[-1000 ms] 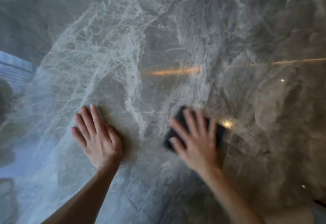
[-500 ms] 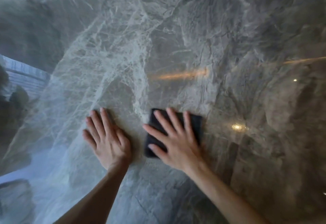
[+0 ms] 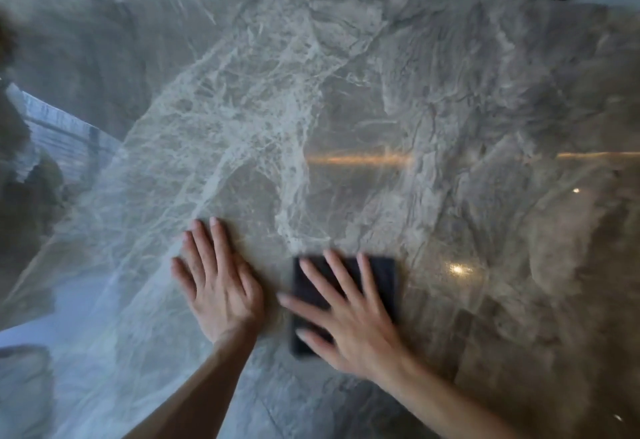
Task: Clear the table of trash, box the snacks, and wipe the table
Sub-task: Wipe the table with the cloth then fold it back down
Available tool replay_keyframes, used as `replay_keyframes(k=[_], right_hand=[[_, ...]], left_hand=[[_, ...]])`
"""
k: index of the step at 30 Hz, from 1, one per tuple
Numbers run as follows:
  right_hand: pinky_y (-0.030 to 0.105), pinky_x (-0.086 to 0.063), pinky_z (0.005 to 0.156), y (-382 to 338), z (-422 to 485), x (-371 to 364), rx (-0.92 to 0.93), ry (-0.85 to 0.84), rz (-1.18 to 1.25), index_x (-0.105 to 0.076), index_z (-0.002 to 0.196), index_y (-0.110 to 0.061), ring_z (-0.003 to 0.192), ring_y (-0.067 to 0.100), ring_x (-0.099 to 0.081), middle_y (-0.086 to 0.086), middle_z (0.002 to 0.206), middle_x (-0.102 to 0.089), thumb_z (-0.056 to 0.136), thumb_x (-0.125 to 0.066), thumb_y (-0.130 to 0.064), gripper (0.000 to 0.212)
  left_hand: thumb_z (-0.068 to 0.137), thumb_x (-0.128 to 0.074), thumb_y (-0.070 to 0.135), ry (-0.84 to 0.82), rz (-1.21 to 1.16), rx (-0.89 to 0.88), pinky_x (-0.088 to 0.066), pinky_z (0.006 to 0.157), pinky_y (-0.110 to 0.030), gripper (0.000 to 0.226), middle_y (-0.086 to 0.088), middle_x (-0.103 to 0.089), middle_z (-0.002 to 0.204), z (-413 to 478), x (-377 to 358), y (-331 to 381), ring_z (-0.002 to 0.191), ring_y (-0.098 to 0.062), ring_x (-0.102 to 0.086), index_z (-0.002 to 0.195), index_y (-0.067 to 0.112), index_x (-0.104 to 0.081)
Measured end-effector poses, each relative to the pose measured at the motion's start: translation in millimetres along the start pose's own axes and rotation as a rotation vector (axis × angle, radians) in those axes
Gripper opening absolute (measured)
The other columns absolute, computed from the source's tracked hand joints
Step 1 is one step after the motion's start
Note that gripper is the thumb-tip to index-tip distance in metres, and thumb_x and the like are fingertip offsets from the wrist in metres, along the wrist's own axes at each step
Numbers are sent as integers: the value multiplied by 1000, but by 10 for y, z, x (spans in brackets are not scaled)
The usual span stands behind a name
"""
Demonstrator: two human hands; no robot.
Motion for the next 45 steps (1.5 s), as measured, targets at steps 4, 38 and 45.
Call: replay_keyframes(k=[4,38,45], right_hand=[[74,-19,107,1419,-159,215,-109,-9,-129,-18,148,-52,151,36,-8,2,164,-13,94,-25,-65,56],[69,-9,115,2160,1633,640,-438,158,-16,-19,149,-50,151,35,-14,3,163,-20,94,-28,-64,57],[65,2,118,-230,-842,-90,734,-222,54,-32,146,-47,153,30,-7,-3,164,-17,95,-41,-58,52]], left_hand=[[85,-27,30,-7,16,-6,1,124,-46,74,0,-1,165,7,-28,-13,153,-17,0,156,28,-3],[87,-28,28,16,-11,12,-2,124,-45,72,-1,-8,165,8,10,-16,153,-17,-4,156,26,-8],[89,-28,28,-16,-30,31,-7,123,-50,69,-1,-8,165,-14,58,14,153,-19,-5,156,24,-11]])
Point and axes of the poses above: each hand's wrist, its own z-axis towards the middle knuckle, its own x-axis out of the back of the hand, y = z × x, the point moved 9 cm from there along z, towards the middle knuckle
